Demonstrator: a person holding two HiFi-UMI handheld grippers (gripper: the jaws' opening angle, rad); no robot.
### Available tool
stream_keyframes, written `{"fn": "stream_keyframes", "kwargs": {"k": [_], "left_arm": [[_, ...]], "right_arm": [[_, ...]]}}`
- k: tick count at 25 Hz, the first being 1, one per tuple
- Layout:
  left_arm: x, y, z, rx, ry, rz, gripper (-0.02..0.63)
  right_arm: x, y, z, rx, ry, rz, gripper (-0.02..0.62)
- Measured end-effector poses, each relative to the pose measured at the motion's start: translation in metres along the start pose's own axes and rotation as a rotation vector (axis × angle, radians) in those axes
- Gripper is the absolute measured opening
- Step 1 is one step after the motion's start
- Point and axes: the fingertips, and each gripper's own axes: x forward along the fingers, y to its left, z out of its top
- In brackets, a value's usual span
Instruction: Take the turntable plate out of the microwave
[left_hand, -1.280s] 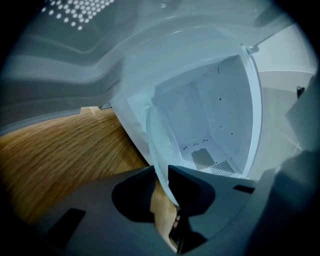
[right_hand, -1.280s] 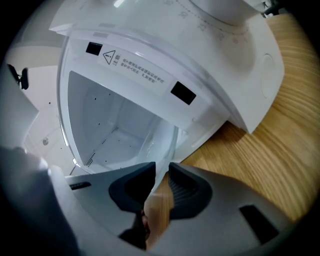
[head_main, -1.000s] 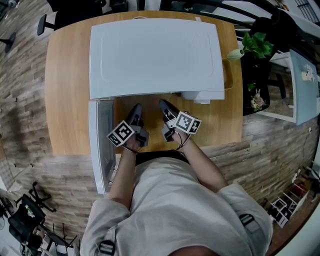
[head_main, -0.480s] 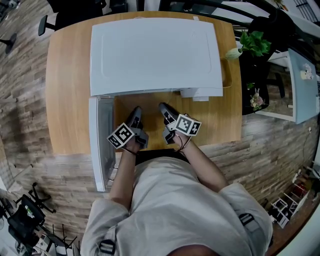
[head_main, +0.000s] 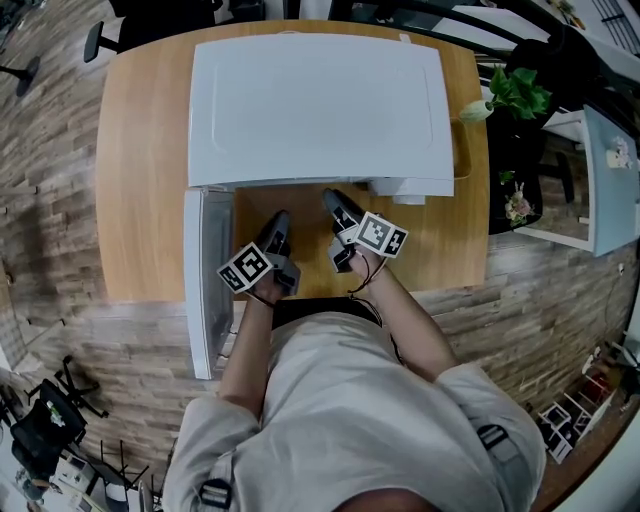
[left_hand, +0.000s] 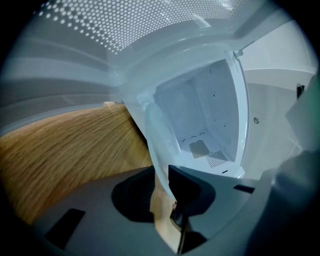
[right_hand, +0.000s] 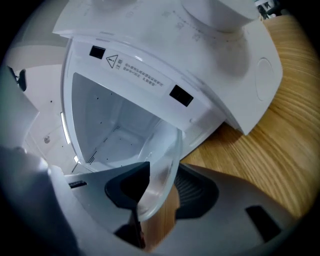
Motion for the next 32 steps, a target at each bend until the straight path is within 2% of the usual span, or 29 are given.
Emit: {"fn": "stream_keyframes", "kwargs": {"k": [4,6,8,11,15,25,32], "left_arm": [[0.002,0.002,0.008,0.070,-0.005,0.033,0.131],[0.008,0.001,0.017,0.054,-0.038,0.027,0.181],[0.016,-0.001,0.025,0.053,-0.051,0.015,0.189],[0.024,-0.001,0.033,0.073,-0.048,0.020,0.181],[0.026,0.002,0.037,0.046,-0.064,0.014,0.124],[0.010,-0.003,0.026,-0.007,-0.076,-0.002,0.107],[-0.002,-0.002,0.016,0.013,-0.065,0.010,0.112]], "right_arm": [[0.009,0.000,0.005,-0.009,0.010,-0.004,0.143],[0.011,-0.002,0.008,-0.010,0.006,-0.001,0.132],[0.013,-0.002,0.008,-0.005,0.001,0.006,0.129],[0.015,0.000,0.007,-0.001,0.000,0.018,0.126],[0.015,0.000,0.007,0.001,0.008,0.024,0.123],[0.000,0.007,0.000,-0.039,0.027,0.056,0.109],[-0.013,0.003,-0.012,-0.049,0.030,0.041,0.112]]}}
